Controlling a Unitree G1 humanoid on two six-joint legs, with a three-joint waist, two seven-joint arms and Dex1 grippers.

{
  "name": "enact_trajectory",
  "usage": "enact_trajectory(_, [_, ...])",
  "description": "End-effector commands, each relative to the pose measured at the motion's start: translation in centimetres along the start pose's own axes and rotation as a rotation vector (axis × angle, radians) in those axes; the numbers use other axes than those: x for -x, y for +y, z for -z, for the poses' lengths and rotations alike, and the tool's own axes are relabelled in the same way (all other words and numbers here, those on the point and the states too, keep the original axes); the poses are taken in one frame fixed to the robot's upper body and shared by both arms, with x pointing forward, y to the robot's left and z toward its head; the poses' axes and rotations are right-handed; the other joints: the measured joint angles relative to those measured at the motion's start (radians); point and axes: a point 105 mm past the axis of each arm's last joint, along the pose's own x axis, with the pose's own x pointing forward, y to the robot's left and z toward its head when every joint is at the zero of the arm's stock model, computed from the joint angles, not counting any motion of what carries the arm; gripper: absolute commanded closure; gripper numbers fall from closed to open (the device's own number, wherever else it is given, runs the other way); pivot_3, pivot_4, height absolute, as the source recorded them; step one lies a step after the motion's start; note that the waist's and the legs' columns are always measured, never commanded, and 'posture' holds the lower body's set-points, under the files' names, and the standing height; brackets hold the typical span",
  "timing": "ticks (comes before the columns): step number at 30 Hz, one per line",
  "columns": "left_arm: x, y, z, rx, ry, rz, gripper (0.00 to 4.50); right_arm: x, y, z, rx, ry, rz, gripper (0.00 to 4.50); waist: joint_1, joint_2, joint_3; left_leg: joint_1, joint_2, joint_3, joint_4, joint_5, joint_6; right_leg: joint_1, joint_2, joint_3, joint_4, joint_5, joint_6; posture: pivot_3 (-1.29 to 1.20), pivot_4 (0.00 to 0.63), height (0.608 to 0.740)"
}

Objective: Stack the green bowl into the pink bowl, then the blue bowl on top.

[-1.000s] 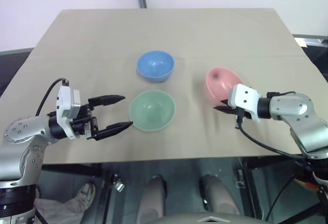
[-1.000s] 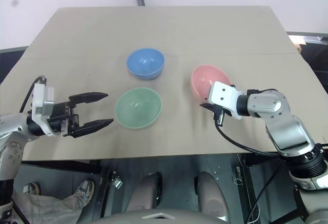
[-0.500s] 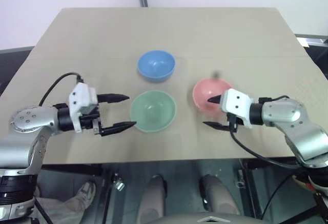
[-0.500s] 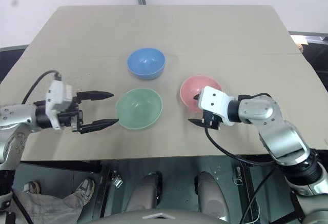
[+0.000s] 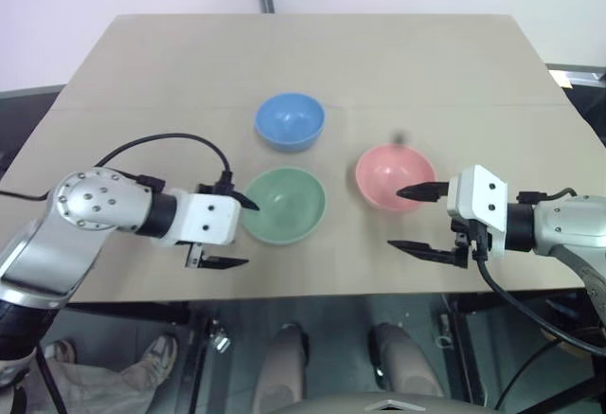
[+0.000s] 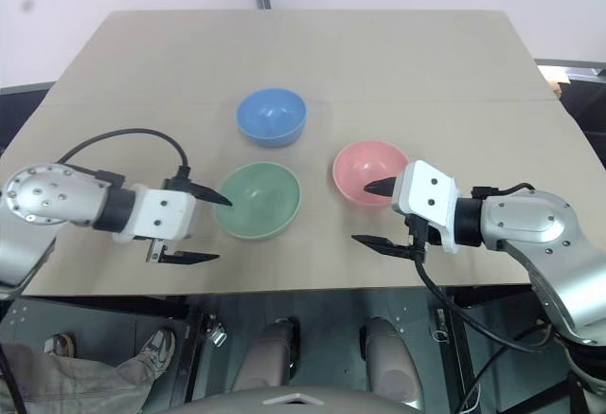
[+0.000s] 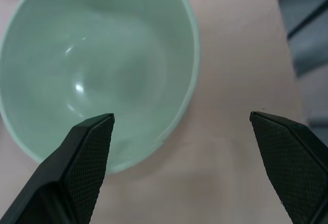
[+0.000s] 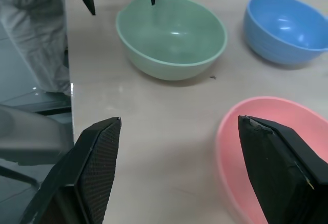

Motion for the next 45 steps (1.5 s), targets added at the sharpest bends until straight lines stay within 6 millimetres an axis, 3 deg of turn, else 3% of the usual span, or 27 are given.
enact_trajectory(1, [-0.5, 0.6, 0.2, -0.079, 0.021, -0.006, 1.06, 0.7, 0.0, -0.8, 0.048, -0.013, 0.035, 0.46, 0.004, 0.000, 0.000, 0.000, 0.000, 0.000, 0.000, 0.000, 0.000, 0.000, 0.000, 0.000, 0.000, 0.000, 0.000, 0.00, 0.150, 0.740])
enact_trajectory(5, [-0.7, 1.3, 0.4, -0.122, 0.027, -0.020, 2.82, 0.9, 0.0, -0.6, 0.041, -0.007, 0.058, 0.46, 0.004, 0.000, 0.000, -0.001, 0.000, 0.000, 0.000, 0.000, 0.000, 0.000, 0.000, 0.000, 0.000, 0.000, 0.001, 0.00, 0.150, 0.740])
enact_trajectory(8, [-0.8, 1.8, 0.2, -0.147, 0.002, -0.037, 4.37, 1.1, -0.1, -0.3, 0.038, 0.003, 0.073, 0.46, 0.005, 0.000, 0.000, -0.001, 0.000, 0.000, 0.000, 0.000, 0.000, 0.000, 0.000, 0.000, 0.000, 0.001, -0.001, 0.00, 0.150, 0.740])
enact_trajectory(9, [-0.8, 2.1, -0.2, -0.159, -0.019, -0.046, 4.48, 1.2, -0.1, -0.2, 0.037, 0.005, 0.080, 0.46, 0.005, 0.000, 0.000, -0.001, 0.000, 0.000, 0.000, 0.000, 0.000, 0.000, 0.000, 0.000, 0.000, 0.001, -0.001, 0.00, 0.150, 0.740])
enact_trajectory(16, [0.4, 6.0, -4.6, -0.241, -0.165, -0.102, 4.48, 2.1, -0.4, 0.2, 0.037, 0.020, 0.135, 0.46, 0.012, -0.002, 0.001, -0.002, 0.000, -0.001, 0.002, 0.000, 0.000, 0.000, 0.000, -0.001, 0.001, 0.001, 0.000, 0.00, 0.150, 0.740])
enact_trajectory(20, [0.0, 7.8, -6.5, -0.303, -0.215, -0.071, 4.48, 2.5, -0.4, 0.2, 0.035, 0.023, 0.170, 0.46, 0.008, -0.002, 0.000, -0.003, -0.001, -0.001, 0.003, 0.000, 0.000, 0.000, 0.000, -0.001, 0.000, 0.001, 0.000, 0.00, 0.150, 0.740])
enact_trajectory(30, [-4.2, 10.5, -8.7, -0.514, -0.248, 0.090, 4.48, 4.5, 0.5, 0.8, -0.017, 0.081, 0.309, 0.46, 0.009, -0.003, 0.000, -0.004, -0.001, -0.003, 0.003, 0.000, 0.000, 0.000, 0.000, -0.001, 0.000, 0.001, -0.001, 0.00, 0.150, 0.740])
enact_trajectory(38, [-4.5, 11.8, -9.9, -0.700, -0.255, 0.138, 4.48, 8.3, 1.2, 2.7, -0.142, 0.175, 0.496, 0.46, 0.009, -0.003, 0.000, -0.005, -0.002, -0.004, 0.003, 0.000, 0.000, 0.000, 0.000, -0.002, 0.001, 0.001, -0.001, 0.00, 0.150, 0.740])
enact_trajectory(45, [-3.3, 14.1, -11.8, -0.788, -0.251, 0.100, 4.48, 9.3, 1.8, 2.9, -0.156, 0.188, 0.535, 0.46, 0.003, -0.004, 0.000, -0.005, -0.002, -0.004, 0.006, 0.000, 0.000, 0.001, 0.000, -0.001, 0.001, 0.001, 0.000, 0.00, 0.150, 0.740])
